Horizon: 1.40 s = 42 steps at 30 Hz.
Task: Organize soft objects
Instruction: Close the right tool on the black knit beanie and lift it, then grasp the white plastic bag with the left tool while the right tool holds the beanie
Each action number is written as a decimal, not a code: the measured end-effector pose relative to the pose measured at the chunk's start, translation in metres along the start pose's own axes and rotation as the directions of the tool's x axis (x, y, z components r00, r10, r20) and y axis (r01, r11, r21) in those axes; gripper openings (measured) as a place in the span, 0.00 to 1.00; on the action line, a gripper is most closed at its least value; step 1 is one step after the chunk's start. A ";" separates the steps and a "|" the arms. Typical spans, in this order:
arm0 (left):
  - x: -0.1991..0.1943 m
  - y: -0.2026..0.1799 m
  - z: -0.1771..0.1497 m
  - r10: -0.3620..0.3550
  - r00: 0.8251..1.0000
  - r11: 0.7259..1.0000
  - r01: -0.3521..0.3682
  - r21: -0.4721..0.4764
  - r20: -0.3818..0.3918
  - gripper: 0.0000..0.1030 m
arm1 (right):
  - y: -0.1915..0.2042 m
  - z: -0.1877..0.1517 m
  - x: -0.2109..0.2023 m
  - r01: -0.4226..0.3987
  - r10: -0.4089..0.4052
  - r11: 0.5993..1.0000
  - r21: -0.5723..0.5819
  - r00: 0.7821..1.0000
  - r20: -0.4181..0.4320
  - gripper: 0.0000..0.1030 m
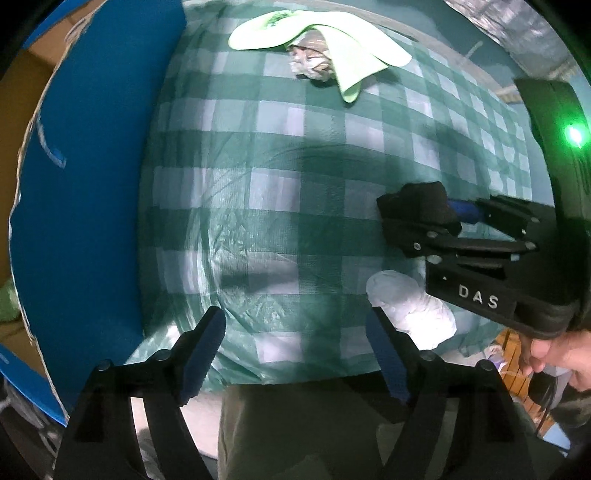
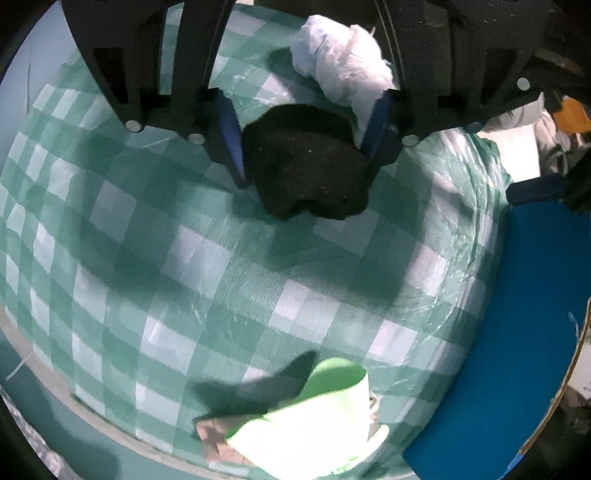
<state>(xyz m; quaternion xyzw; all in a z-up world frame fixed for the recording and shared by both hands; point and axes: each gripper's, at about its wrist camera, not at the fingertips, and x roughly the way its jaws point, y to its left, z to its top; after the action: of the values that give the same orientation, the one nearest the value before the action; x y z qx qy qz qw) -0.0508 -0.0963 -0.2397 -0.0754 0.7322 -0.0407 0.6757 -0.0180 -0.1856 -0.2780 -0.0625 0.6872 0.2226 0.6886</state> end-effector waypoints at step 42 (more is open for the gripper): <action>0.068 -0.090 0.000 -0.020 0.998 0.955 0.003 -0.296 -0.052 0.52 | -0.088 -0.033 -0.045 -0.047 0.049 0.998 -0.041 0.998 0.038 0.40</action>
<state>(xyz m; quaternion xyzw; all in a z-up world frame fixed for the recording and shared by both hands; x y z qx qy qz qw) -0.0507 -0.1958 -0.2921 -0.1788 0.7478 0.0633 0.6362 -0.0119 -0.2877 -0.2549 -0.0555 0.6702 0.2542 0.6951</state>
